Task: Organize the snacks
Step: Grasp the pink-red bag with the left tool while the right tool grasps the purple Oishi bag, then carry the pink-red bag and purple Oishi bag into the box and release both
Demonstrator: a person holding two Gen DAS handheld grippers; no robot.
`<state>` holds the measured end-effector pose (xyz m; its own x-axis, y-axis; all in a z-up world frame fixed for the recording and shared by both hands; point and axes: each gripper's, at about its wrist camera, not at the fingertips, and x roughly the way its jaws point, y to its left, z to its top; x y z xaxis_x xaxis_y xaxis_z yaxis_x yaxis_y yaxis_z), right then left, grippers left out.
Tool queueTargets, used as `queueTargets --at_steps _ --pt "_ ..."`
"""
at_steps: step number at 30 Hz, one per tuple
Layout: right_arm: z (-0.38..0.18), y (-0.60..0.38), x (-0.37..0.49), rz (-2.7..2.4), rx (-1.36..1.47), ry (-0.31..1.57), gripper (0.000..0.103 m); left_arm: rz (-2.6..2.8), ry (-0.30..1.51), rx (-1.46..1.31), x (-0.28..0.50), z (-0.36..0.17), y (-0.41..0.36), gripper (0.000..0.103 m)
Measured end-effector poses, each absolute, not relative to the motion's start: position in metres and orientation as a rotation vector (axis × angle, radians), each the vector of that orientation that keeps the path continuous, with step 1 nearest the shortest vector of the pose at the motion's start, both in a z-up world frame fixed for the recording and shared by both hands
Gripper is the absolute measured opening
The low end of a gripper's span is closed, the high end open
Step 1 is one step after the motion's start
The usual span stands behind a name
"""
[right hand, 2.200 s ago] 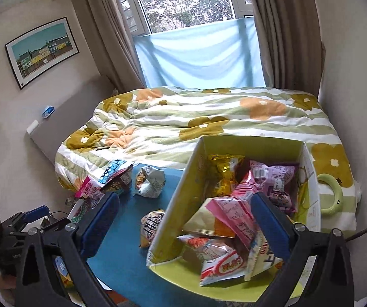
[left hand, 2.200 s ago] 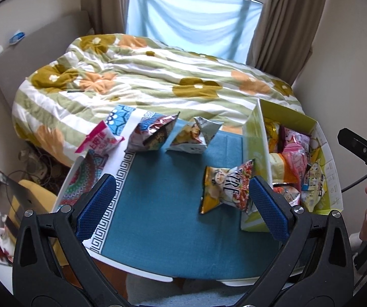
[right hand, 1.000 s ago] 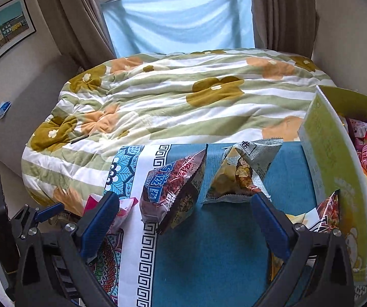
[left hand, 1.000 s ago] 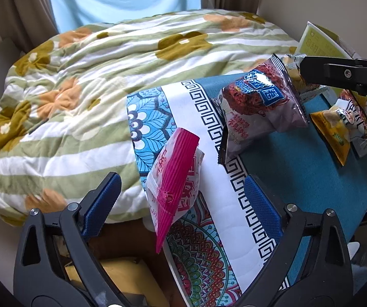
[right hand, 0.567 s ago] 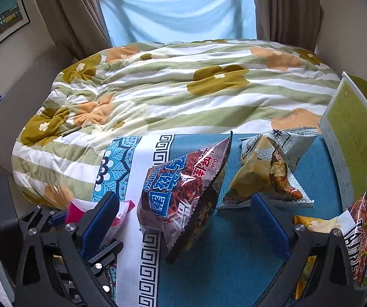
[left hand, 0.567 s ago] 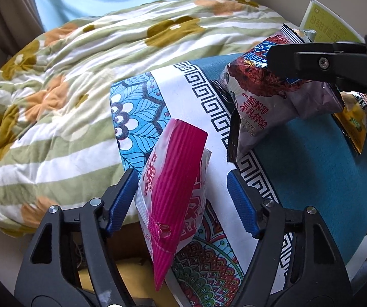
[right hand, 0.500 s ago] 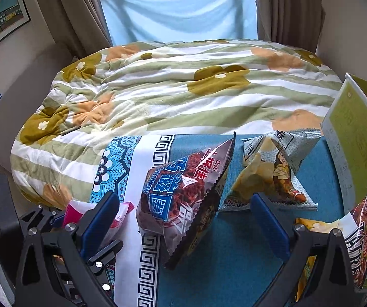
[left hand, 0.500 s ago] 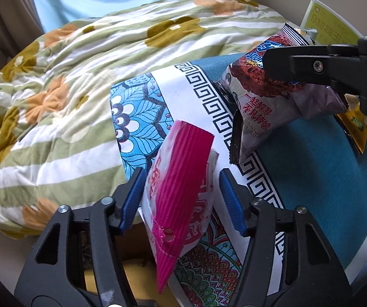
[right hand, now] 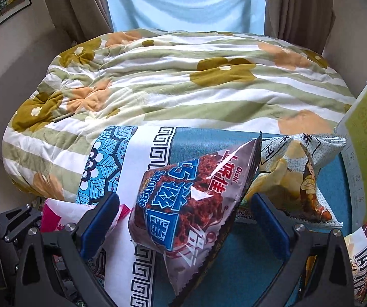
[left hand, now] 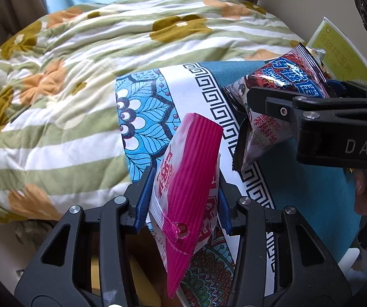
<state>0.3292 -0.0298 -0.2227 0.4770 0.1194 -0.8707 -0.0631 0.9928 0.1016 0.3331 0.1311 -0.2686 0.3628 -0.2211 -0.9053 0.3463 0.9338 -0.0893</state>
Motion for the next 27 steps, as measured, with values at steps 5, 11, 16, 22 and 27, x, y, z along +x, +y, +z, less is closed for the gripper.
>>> queueTargets --at_steps 5,11,16,22,27 --pt "-0.23 -0.028 0.333 0.113 0.04 1.083 0.099 -0.346 1.156 0.074 0.336 -0.269 0.137 0.04" --pt "-0.236 -0.027 0.334 0.136 0.035 1.111 0.067 -0.334 1.159 0.017 0.337 -0.265 0.141 0.037" --pt "-0.225 -0.029 0.329 0.144 0.026 1.098 0.062 -0.323 1.14 -0.02 0.336 -0.248 0.143 0.036" --pt "-0.193 -0.037 0.317 0.159 0.048 1.05 0.061 -0.332 1.076 -0.005 0.331 -0.205 0.13 0.036" --pt "-0.153 -0.062 0.3 0.163 0.095 0.982 0.061 -0.348 1.004 0.046 0.325 -0.157 0.097 0.036"
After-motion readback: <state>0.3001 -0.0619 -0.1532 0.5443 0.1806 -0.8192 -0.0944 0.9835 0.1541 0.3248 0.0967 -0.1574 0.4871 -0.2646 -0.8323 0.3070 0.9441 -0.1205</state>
